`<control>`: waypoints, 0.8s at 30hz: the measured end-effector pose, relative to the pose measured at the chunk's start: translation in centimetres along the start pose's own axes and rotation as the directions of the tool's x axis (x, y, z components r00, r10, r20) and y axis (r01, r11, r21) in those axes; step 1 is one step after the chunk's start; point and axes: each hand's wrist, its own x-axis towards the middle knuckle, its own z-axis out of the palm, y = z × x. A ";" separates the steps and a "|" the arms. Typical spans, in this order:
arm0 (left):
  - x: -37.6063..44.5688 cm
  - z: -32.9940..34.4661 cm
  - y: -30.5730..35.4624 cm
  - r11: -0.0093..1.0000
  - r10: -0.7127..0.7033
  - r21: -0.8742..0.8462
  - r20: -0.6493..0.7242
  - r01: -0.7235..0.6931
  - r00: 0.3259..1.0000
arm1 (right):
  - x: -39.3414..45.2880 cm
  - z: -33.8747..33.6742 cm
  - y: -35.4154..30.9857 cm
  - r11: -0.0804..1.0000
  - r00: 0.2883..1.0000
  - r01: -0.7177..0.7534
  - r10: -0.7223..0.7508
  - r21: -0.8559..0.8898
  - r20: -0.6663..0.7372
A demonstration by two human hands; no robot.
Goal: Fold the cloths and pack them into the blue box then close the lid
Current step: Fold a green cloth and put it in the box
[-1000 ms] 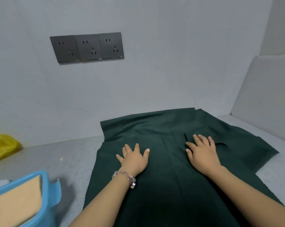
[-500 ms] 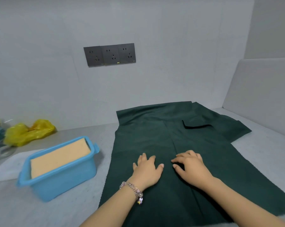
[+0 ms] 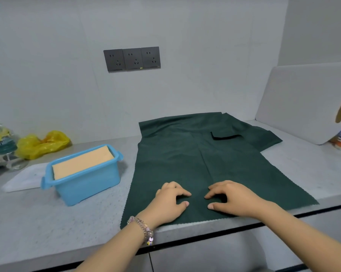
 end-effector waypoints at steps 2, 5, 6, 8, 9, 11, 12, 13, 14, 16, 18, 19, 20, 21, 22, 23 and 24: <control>-0.4 -0.3 0.1 0.999 0.012 -0.030 0.035 -0.011 0.999 | -0.6 -0.2 0.0 0.996 0.999 -0.001 -0.003 0.085 0.055; -1.1 -0.8 0.5 0.999 0.012 -0.048 0.106 -0.007 0.994 | -1.5 -0.5 -0.4 0.986 0.994 -0.004 -0.014 0.167 0.109; -1.2 -1.0 0.6 0.999 0.011 -0.046 0.126 -0.005 0.992 | -1.6 -0.6 -0.6 0.988 0.992 -0.002 -0.018 0.155 0.128; -1.5 -1.2 0.8 1.000 0.014 -0.011 0.164 -0.013 0.986 | -1.8 -0.6 -0.9 0.995 0.986 0.003 -0.019 0.097 0.167; -1.7 -1.3 0.9 1.000 0.017 0.016 0.185 -0.020 0.983 | -1.9 -0.7 -1.1 0.997 0.985 0.007 -0.020 0.076 0.172; -2.1 -1.7 1.3 0.998 0.023 0.054 0.240 -0.037 0.970 | -2.0 -0.8 -1.1 0.997 0.986 0.024 -0.036 0.078 0.161; -2.3 -1.9 1.4 0.997 0.023 0.068 0.273 -0.043 0.962 | -2.2 -0.9 -1.2 0.995 0.989 0.031 -0.044 0.094 0.143; -2.2 -2.1 1.5 0.995 0.024 0.085 0.302 -0.052 0.953 | -2.3 -1.1 -1.3 0.994 0.991 0.023 -0.037 0.110 0.128; -2.3 -2.4 1.6 0.993 0.021 0.102 0.321 -0.056 0.947 | -2.3 -1.3 -1.5 0.993 0.993 0.010 -0.024 0.120 0.116; -2.4 -3.2 1.9 0.994 0.019 0.094 0.310 -0.051 0.951 | -2.4 -1.7 -1.8 0.996 0.994 -0.016 0.006 0.093 0.105; -2.3 -4.1 2.4 0.994 -0.002 0.103 0.281 -0.028 0.960 | -2.5 -2.4 -2.0 0.999 0.990 -0.033 0.032 0.002 0.139; -2.3 -4.6 2.7 0.991 -0.015 0.135 0.281 -0.024 0.960 | -2.5 -2.7 -2.1 0.998 0.983 -0.042 0.051 -0.051 0.177; -2.3 -5.0 2.9 0.986 -0.026 0.163 0.296 -0.024 0.955 | -2.6 -2.8 -2.2 0.994 0.973 -0.052 0.073 -0.097 0.218; -2.2 -5.3 3.3 0.983 -0.029 0.182 0.324 -0.032 0.946 | -2.7 -3.1 -2.2 0.989 0.964 -0.063 0.096 -0.136 0.247; -2.3 -5.6 3.4 0.980 -0.037 0.194 0.357 -0.035 0.933 | -2.8 -3.2 -2.3 0.984 0.960 -0.065 0.107 -0.167 0.258; -2.3 -6.0 3.5 0.980 -0.048 0.198 0.385 -0.032 0.922 | -2.7 -3.4 -2.4 0.979 0.960 -0.064 0.114 -0.195 0.258; -2.3 -6.3 3.5 0.979 -0.063 0.200 0.411 -0.023 0.910 | -2.7 -3.6 -2.4 0.972 0.957 -0.067 0.126 -0.224 0.262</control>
